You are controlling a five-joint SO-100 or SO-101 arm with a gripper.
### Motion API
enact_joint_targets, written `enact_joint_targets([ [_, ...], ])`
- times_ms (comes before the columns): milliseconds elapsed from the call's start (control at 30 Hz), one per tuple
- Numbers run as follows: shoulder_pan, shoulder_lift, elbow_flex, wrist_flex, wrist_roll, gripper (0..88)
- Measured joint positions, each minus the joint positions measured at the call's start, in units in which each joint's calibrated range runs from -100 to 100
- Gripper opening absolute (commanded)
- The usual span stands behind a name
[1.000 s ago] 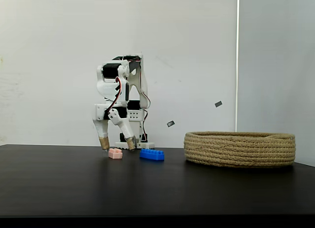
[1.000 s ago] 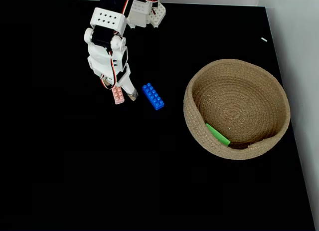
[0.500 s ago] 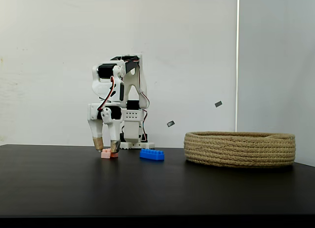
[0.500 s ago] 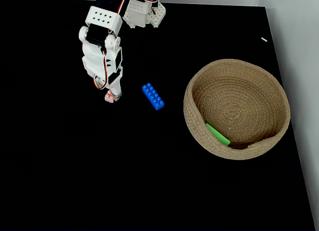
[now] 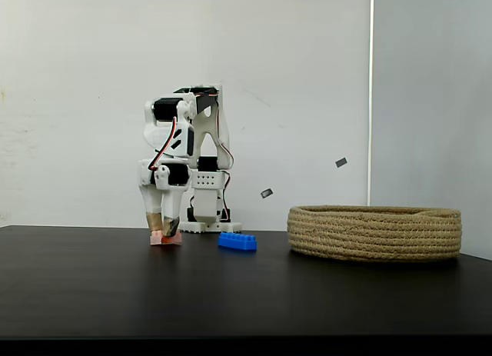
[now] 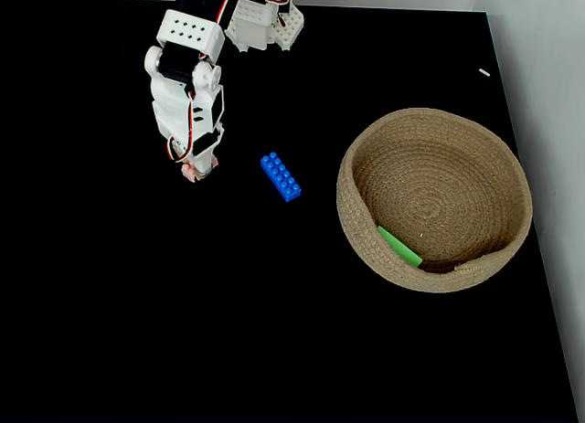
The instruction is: Place the lego blocks in the tray
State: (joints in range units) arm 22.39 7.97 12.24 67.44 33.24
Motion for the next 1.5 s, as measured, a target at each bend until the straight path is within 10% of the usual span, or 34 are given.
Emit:
enact_joint_targets([
  [467,-20.8,-23.6,-7.2,19.2,-19.0,0.2],
  [900,-40.6,-16.3,-20.8,8.3,-45.8,9.7],
  [1500,-44.1,-13.9,-21.7,6.3,-48.4,25.6],
])
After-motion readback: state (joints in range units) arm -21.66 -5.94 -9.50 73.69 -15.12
